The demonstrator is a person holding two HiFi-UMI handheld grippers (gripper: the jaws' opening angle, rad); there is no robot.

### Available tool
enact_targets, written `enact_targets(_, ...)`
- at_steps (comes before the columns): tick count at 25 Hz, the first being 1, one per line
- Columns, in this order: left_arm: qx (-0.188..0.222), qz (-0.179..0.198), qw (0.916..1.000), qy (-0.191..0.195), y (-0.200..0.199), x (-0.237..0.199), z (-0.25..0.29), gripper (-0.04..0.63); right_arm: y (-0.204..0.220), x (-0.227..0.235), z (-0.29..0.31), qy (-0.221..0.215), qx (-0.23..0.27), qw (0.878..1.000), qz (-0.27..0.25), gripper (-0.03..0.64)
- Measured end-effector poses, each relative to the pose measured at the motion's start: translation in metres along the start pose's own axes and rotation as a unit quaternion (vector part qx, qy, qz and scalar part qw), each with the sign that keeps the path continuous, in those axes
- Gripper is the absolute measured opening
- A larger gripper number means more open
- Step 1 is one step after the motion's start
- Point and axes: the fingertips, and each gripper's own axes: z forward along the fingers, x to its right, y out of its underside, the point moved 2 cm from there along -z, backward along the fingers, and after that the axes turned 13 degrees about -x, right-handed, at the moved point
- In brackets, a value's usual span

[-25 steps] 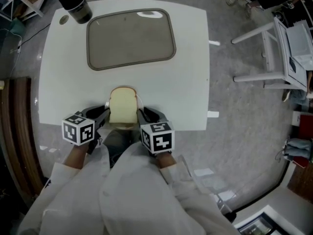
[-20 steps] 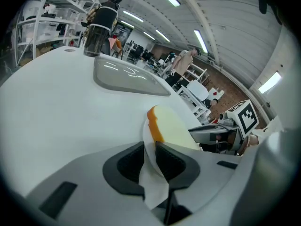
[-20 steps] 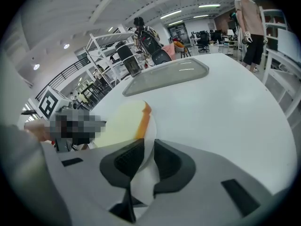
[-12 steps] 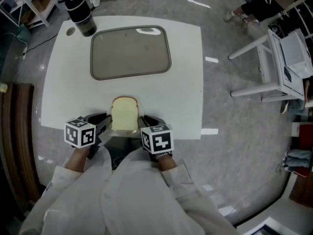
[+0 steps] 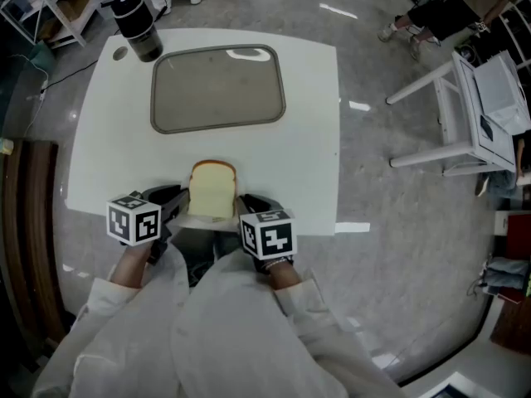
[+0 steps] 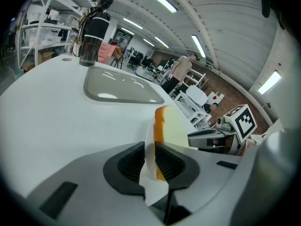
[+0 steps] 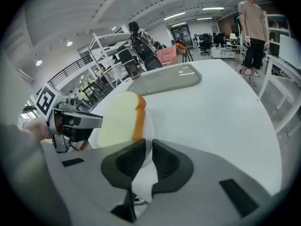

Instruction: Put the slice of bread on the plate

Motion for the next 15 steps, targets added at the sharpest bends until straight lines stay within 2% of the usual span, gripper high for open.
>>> enact_targets(8, -0.013, 0.004, 0.9999, 0.005, -0.002, 0.0, 0.003, 0.075, -0.005, 0.005, -0.002, 0.001, -0.001, 1.0, 0.007, 0.049)
enact_targets(15, -0.032, 0.013, 0.9993, 0.016, -0.019, -0.009, 0.003, 0.075, -0.029, 0.006, -0.003, 0.002, -0.005, 1.0, 0.008, 0.044)
